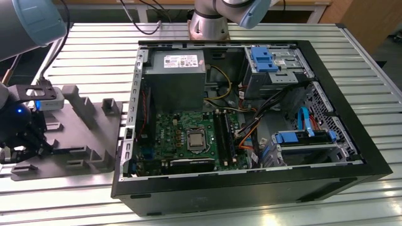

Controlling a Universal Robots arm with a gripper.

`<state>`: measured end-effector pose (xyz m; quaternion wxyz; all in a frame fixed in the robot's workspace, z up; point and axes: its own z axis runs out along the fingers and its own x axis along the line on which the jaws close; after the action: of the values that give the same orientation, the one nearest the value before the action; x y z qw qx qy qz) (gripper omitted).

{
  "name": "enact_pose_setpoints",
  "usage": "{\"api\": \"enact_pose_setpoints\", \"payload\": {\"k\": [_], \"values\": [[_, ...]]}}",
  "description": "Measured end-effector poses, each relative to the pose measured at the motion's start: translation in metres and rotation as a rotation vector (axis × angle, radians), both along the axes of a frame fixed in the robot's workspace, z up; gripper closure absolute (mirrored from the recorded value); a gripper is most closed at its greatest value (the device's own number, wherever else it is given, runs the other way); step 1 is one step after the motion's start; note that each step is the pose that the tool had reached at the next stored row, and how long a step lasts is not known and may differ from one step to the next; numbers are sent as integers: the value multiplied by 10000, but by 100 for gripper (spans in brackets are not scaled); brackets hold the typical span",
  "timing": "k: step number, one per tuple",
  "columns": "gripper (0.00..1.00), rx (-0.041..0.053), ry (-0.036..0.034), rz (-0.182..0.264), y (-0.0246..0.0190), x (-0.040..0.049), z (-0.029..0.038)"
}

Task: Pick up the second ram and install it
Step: 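Pick up the second ram and move it above second insertion slot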

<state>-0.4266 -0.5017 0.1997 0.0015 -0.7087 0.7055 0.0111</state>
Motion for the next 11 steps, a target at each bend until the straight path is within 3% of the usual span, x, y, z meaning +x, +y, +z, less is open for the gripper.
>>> {"api": "enact_pose_setpoints", "payload": {"k": [11], "values": [[88, 2, -2, -28, 0, 0, 16]]}}
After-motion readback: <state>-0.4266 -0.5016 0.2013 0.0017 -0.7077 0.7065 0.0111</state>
